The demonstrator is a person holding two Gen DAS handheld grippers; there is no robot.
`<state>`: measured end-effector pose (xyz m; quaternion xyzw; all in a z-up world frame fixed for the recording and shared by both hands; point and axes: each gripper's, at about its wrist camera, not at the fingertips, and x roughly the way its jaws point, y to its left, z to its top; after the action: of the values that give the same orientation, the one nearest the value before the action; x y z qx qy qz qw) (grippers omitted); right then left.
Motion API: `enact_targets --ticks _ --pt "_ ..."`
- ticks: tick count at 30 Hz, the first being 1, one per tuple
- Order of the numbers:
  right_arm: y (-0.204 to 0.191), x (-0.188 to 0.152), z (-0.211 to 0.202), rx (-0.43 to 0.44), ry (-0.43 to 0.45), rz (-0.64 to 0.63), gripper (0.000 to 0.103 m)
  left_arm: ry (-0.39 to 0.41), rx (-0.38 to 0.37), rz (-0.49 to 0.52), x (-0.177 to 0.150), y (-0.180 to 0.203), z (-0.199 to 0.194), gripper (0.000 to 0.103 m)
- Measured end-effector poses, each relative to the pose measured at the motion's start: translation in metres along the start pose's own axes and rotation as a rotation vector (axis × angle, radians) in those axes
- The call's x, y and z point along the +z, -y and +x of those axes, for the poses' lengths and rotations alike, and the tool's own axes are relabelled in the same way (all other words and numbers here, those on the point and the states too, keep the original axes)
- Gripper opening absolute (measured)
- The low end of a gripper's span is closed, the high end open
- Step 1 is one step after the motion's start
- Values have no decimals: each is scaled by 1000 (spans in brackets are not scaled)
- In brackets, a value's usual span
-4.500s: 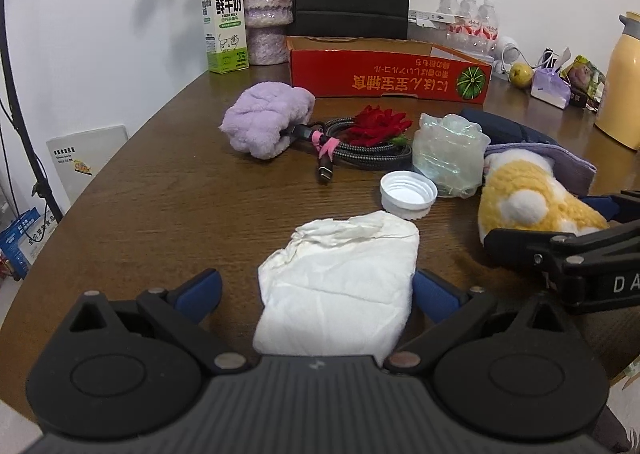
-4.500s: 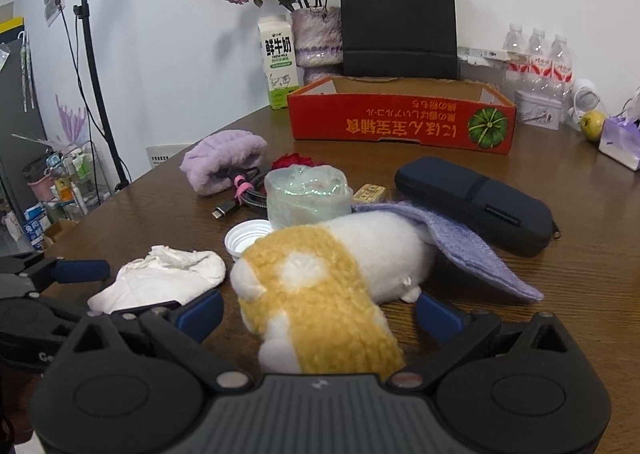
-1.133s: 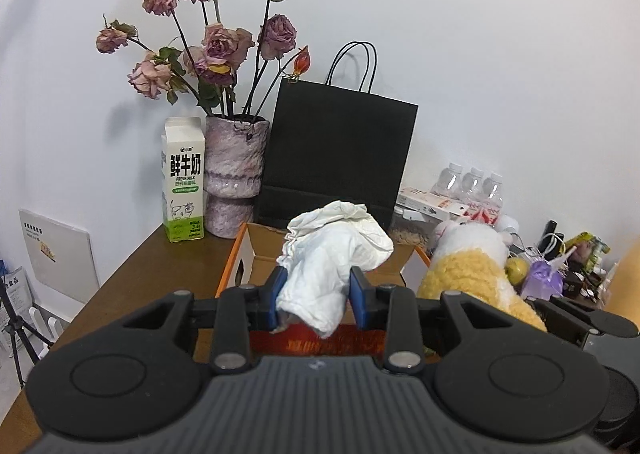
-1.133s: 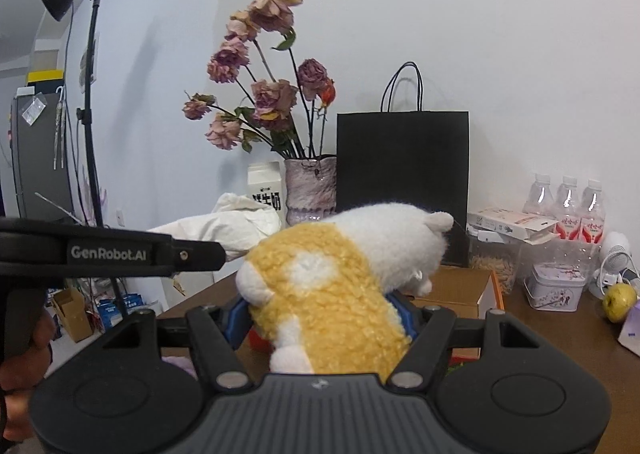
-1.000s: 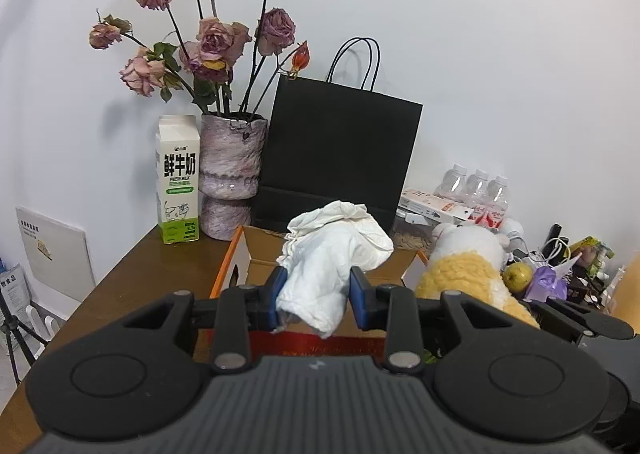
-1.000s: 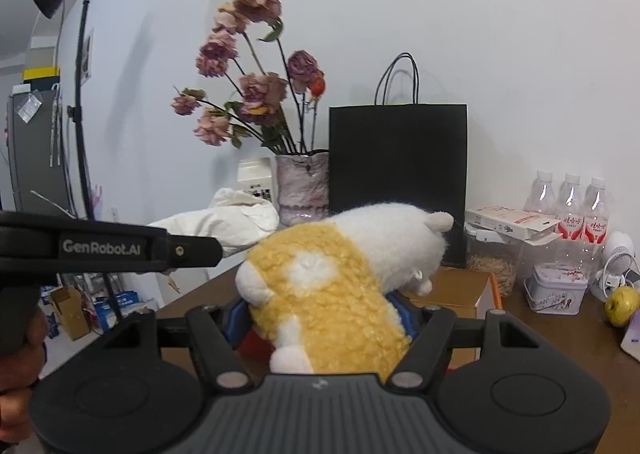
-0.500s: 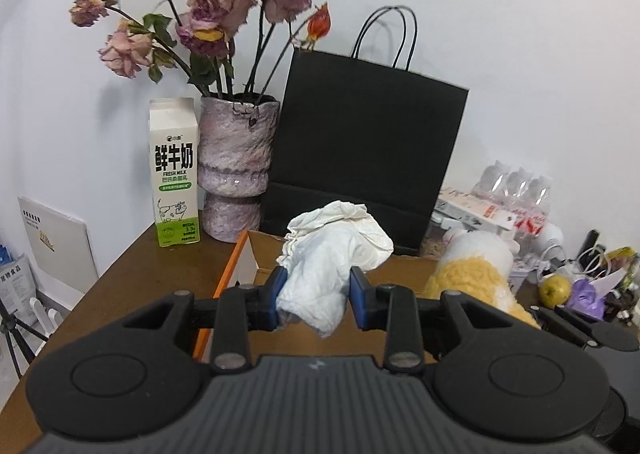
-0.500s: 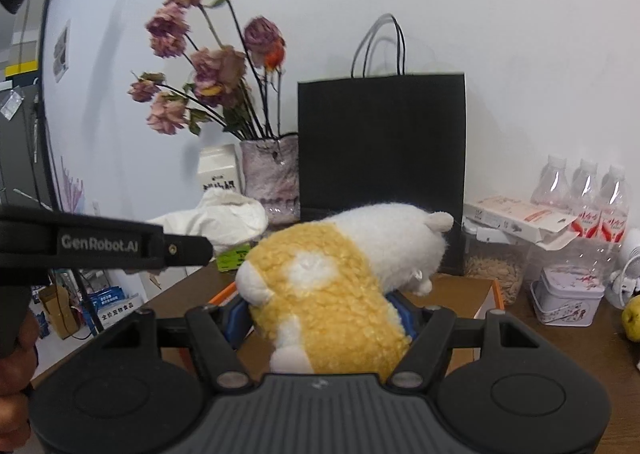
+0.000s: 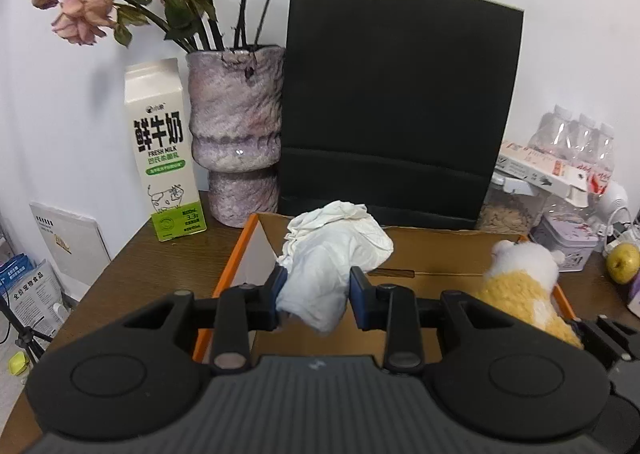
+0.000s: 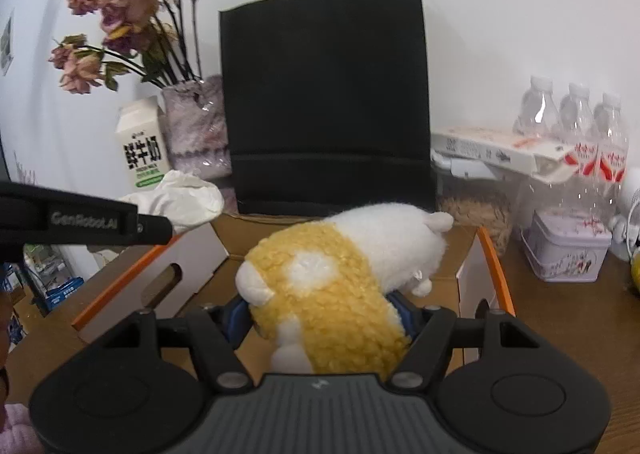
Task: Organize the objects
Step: 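Carry the white cloth with the left tool while the right tool carries the plush toy to the box, then release the cloth with the left tool while the right tool releases the plush into the box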
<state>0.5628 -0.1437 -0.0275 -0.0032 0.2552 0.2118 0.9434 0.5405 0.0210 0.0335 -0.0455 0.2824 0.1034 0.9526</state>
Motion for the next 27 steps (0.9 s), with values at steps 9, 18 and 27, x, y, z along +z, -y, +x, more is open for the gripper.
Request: enact_targets --ticks 9,18,27 --pt "5 -10 17 -69 -43 -22 67 -61 48 15 -8 8 30 34" --pt "1 -14 23 -80 -69 -40 89 -49 83 29 -10 10 33 71" --pt "-4 -13 21 -82 -74 -57 103 1 84 27 -9 12 25 103"
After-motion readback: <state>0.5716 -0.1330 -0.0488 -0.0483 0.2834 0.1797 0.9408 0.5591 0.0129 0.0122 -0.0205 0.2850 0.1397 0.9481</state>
